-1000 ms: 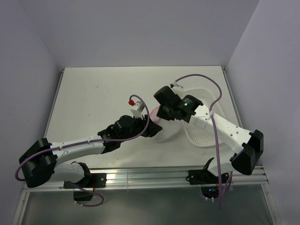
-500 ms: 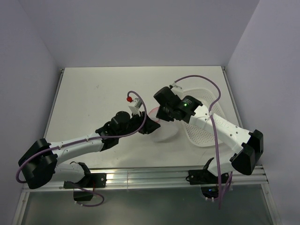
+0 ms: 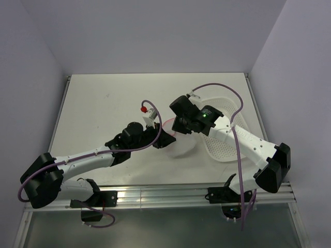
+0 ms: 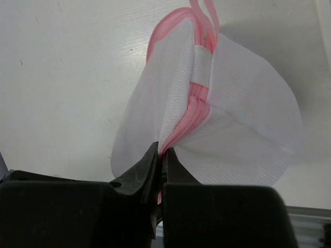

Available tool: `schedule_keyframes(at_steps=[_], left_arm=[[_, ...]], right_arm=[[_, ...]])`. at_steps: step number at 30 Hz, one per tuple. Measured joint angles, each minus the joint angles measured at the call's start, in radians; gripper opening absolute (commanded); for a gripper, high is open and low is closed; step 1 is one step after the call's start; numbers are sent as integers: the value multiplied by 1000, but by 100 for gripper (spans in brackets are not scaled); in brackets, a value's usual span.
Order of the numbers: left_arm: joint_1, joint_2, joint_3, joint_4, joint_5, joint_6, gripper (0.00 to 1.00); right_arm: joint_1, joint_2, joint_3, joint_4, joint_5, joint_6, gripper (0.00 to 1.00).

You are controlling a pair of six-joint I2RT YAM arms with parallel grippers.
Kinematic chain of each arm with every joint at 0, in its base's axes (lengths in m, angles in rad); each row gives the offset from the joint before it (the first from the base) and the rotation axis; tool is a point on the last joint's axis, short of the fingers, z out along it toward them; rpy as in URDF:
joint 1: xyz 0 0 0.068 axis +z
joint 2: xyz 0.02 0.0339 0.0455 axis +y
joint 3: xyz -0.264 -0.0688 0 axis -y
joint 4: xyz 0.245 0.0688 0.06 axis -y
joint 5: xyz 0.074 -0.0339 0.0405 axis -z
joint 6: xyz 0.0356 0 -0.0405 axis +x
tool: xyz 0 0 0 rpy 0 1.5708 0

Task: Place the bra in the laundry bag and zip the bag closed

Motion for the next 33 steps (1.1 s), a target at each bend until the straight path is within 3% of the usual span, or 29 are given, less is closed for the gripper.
schedule_keyframes(at_steps=[6, 25, 33], left_arm=[[0, -1, 0, -3, 13, 0, 0], [5, -110, -5, -150, -8, 51, 0], [26, -194, -81, -153, -28, 49, 0]], right_arm=[[0, 0, 0, 8, -3, -10, 0], [-37, 56, 29, 62, -145, -208, 0], [-88, 114, 106, 64, -217, -271, 0]])
